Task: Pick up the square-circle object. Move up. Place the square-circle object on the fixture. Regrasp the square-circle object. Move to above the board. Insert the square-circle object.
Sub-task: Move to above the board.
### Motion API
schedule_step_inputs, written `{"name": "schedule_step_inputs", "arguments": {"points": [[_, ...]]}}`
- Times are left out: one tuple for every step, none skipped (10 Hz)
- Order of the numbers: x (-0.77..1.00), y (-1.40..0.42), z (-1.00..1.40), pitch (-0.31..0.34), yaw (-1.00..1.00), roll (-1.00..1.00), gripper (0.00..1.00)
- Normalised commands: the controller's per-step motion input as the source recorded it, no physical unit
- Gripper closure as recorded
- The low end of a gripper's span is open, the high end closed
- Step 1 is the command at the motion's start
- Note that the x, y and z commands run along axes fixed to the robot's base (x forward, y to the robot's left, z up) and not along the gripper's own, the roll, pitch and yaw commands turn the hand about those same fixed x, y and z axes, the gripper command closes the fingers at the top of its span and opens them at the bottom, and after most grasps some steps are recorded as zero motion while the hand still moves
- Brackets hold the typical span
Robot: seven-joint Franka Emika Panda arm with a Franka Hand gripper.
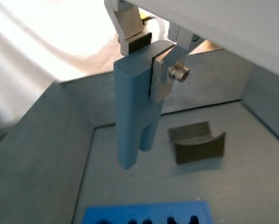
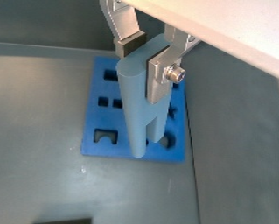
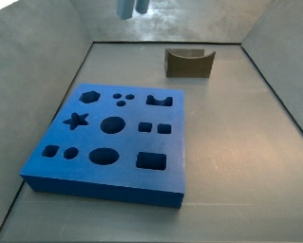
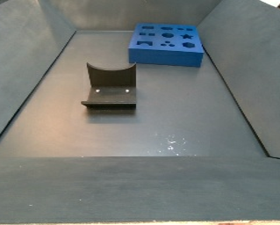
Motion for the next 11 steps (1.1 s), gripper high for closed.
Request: {"name": "schedule_step_inputs", "arguments": {"points": [[-0.06, -0.02, 0.04, -0.137, 1.0, -0.41, 1.0], [-0.05, 0.0, 0.03, -0.159, 1.0, -0.41, 1.0], [-0.05, 0.0, 0.02, -0.192, 1.0, -0.4, 1.0], [-0.05, 0.01, 0.0, -0.238, 1.0, -0.38, 1.0], [-0.06, 0.02, 0.01, -0.279, 1.0, -0.37, 1.0], [-0.08, 0.03, 0.0, -0.324, 1.0, -0.36, 1.0], [-0.09, 0.03, 0.0, -0.394, 1.0, -0.34, 1.0], [-0.1, 0.03, 0.0, -0.456, 1.0, -0.33, 1.0], [-0.09, 0.03, 0.0, -0.534, 0.97, -0.3, 1.0], [-0.09, 0.02, 0.0, -0.442, 0.7, -0.21, 1.0], [-0.09, 0.02, 0.0, -0.368, 0.52, -0.15, 1.0]]}}
